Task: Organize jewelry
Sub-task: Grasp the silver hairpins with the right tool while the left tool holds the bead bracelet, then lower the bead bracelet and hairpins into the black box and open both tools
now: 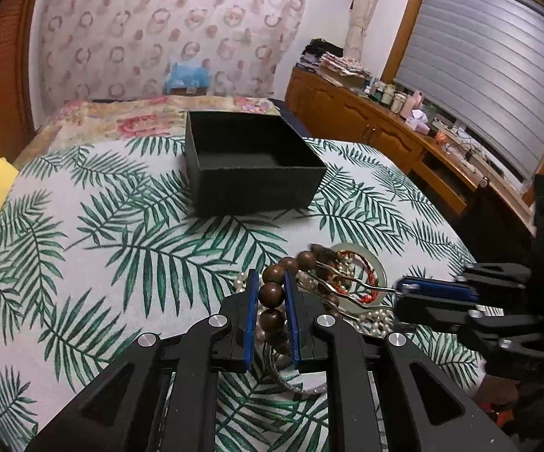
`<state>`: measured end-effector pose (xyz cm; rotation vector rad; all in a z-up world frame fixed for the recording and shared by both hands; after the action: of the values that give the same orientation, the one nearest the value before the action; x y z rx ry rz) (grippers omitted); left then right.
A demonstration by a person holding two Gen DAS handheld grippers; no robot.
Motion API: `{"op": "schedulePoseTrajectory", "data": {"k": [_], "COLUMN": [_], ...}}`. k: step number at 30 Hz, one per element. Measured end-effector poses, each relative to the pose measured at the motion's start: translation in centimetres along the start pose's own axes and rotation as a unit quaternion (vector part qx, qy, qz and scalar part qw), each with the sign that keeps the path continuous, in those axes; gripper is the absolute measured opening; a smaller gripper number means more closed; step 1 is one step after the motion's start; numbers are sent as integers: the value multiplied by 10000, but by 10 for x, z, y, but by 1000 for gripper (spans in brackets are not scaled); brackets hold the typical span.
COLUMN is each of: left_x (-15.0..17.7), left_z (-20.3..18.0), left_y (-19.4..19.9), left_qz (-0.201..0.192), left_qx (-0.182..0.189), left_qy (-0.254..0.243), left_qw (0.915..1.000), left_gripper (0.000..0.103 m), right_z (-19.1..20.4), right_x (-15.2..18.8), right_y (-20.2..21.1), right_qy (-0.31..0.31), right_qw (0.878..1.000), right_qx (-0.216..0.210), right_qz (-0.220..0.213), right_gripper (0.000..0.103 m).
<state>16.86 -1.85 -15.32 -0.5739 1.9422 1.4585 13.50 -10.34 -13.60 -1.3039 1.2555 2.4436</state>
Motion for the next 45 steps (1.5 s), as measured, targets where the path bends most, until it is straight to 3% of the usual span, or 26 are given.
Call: {"op": "schedulePoseTrajectory", "data": {"k": [5,11,23,39,41,43,45], "left_x": [-12,-25,-95,-168,-170,-169,-168], "left_z": [2,-2,-16,-4,3,13,20], "left_y": [3,11,30,-30,-38,-43,-45], "left_qz": [-152,-278,-736,-582,-549,-536,-539], "left_qx": [-194,-145,90,-44,-85,-103,-164], "left_qy": [-27,-60,-276,-364,-311,-216,-176], "left_qw": [9997,9995,9969,9976,9980,9983,9983], "left_gripper": [12,12,13,13,16,39,44], "right_z": [10,3,-41,-94,-98,-102,-106], "right_x": [-5,-16,-62,-138,-146,-151,-156], "right_y": [18,41,46,17,8,-1,-14], "right_qy": [231,318,539,454,454,444,397], "right_qw": [9997,9992,9970,9967,9969,9971,9977], "right_qx": [-39,49,370,324,292,269,217], "right_qz": [-47,-230,-416,-590,-578,-555,-513], "right_gripper": [11,11,11,11,12,11,11]}}
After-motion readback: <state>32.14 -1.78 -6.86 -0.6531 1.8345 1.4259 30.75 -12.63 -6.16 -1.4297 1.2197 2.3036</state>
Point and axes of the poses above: each gripper's, at about its wrist camera, not at the fingertips, and y roughly against the way its jaws point, z to its left, x to its underside, the point moved 10 cm from there along -y, roughly the way its jaws point, and after that the axes turned 3 degrees about -x, right-handed, at the moved point
